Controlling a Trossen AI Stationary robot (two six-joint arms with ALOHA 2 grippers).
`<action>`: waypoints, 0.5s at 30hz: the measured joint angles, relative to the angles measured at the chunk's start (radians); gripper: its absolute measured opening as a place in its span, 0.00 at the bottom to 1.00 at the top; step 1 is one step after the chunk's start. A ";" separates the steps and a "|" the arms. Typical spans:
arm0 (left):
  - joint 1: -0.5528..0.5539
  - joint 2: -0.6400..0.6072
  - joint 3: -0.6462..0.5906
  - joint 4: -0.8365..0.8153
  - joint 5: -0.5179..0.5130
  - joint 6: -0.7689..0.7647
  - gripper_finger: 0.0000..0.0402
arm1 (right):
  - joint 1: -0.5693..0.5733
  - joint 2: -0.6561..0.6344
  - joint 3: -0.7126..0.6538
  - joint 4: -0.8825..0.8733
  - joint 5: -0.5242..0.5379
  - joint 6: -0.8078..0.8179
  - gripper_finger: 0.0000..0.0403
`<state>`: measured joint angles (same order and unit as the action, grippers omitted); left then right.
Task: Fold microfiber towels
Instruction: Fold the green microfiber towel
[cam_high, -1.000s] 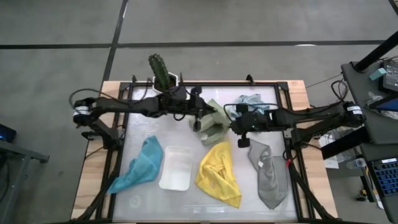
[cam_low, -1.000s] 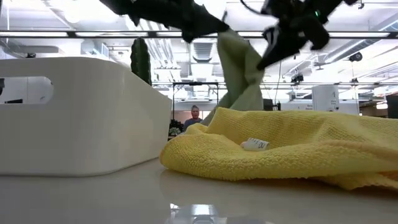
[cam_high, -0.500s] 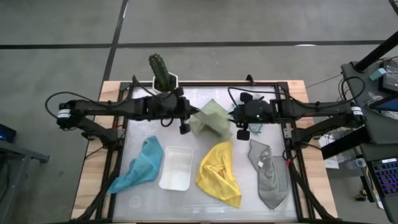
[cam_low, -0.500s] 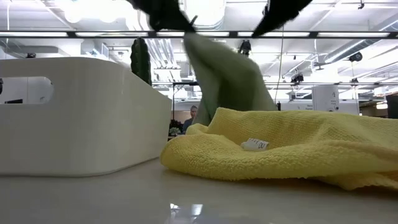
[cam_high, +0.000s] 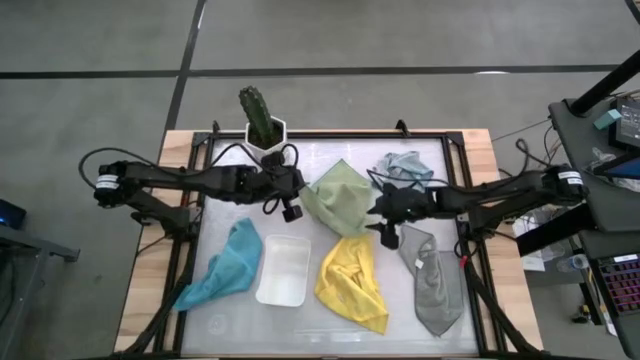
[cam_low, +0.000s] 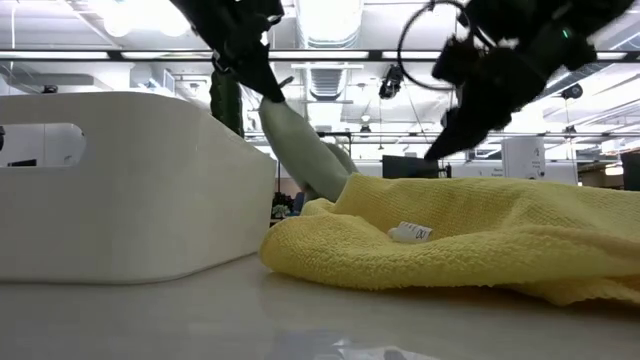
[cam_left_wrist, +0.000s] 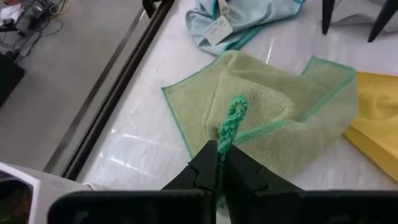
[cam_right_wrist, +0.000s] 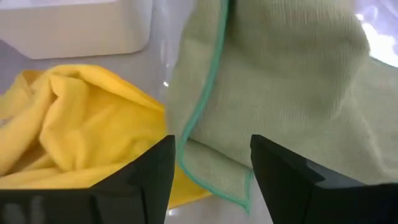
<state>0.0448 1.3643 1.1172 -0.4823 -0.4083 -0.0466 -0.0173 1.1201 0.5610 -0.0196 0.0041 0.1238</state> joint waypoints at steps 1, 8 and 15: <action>0.000 -0.003 -0.002 0.000 0.000 0.000 0.00 | 0.000 0.002 -0.032 0.046 0.000 0.007 0.49; 0.000 -0.010 -0.003 0.008 -0.002 0.000 0.00 | 0.000 0.057 -0.140 0.197 -0.008 -0.026 0.46; 0.001 -0.010 -0.006 0.034 -0.002 0.000 0.00 | 0.000 0.205 -0.141 0.352 -0.066 -0.064 0.44</action>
<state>0.0456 1.3548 1.1108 -0.4482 -0.4103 -0.0466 -0.0170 1.3248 0.4202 0.3327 -0.0620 0.0596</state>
